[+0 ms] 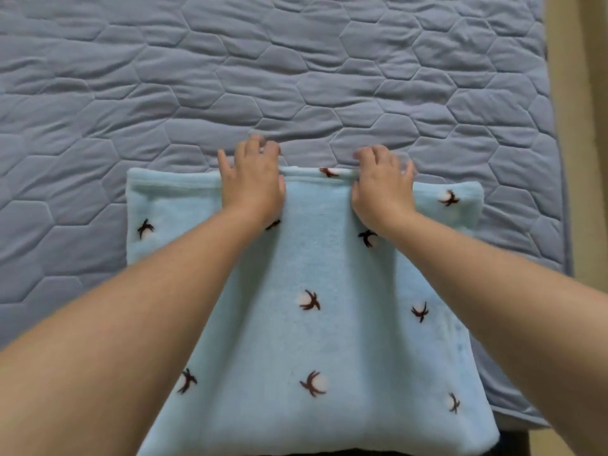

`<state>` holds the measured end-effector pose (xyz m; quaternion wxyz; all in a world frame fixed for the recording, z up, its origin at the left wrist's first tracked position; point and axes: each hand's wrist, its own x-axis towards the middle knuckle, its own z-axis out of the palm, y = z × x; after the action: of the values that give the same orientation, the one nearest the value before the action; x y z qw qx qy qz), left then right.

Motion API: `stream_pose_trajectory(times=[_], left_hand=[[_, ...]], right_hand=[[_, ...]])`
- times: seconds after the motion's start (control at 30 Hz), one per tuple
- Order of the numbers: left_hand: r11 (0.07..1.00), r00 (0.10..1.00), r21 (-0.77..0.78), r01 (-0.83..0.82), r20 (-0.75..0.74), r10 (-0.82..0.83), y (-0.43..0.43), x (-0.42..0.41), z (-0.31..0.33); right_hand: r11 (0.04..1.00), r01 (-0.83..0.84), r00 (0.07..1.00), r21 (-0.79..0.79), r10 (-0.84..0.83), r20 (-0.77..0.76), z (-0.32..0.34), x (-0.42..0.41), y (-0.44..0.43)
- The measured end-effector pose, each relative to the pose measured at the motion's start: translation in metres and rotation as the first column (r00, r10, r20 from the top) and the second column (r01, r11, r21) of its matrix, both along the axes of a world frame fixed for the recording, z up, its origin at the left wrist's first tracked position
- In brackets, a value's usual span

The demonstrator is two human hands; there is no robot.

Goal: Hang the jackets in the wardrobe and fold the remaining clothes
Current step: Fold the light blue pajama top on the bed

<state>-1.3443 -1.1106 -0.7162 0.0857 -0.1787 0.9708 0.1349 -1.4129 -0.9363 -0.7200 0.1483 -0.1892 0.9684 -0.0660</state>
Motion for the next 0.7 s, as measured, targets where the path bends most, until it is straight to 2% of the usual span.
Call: stream_pose_trajectory(times=[0.03,0.1,0.17,0.27,0.4,0.5,0.6,0.67,0.7], left_hand=[[0.999,0.999,0.029,-0.042,-0.016,0.042,0.009,0.016,0.002],[0.997,0.998,0.057,-0.042,-0.037,0.044,0.025,0.062,0.006],[1.0,0.999,0.0,-0.011,-0.045,0.011,0.04,0.112,0.008],[0.997,0.999,-0.065,-0.05,0.014,0.051,0.054,0.168,0.001],[0.982,0.981,-0.132,-0.133,0.121,0.149,0.028,0.171,-0.036],[0.971,0.966,-0.148,-0.189,0.148,0.211,0.015,0.159,-0.053],[0.976,0.977,-0.04,-0.215,-0.022,0.214,0.034,0.179,-0.026],[0.962,0.948,0.143,-0.233,-0.185,0.257,0.057,0.207,0.005],[0.934,0.935,0.249,-0.256,-0.181,0.305,0.072,0.223,0.021]], right_hand=[[1.0,-0.026,1.0,-0.009,0.026,-0.013,0.003,0.011,-0.004],[0.983,-0.18,0.981,-0.024,0.177,-0.075,0.009,0.034,-0.007],[0.942,-0.335,0.936,-0.024,0.33,-0.124,0.011,0.064,-0.006],[0.89,-0.454,0.89,0.032,0.455,-0.027,0.002,0.1,-0.003],[0.904,-0.392,0.92,0.169,0.385,0.075,-0.031,0.093,-0.013],[0.904,-0.369,0.929,0.216,0.363,0.069,-0.05,0.092,-0.017],[0.892,-0.386,0.922,0.235,0.368,0.116,-0.042,0.094,-0.016],[0.871,-0.415,0.907,0.263,0.376,0.188,-0.028,0.088,-0.017],[0.86,-0.434,0.897,0.268,0.384,0.22,-0.021,0.083,-0.02]])
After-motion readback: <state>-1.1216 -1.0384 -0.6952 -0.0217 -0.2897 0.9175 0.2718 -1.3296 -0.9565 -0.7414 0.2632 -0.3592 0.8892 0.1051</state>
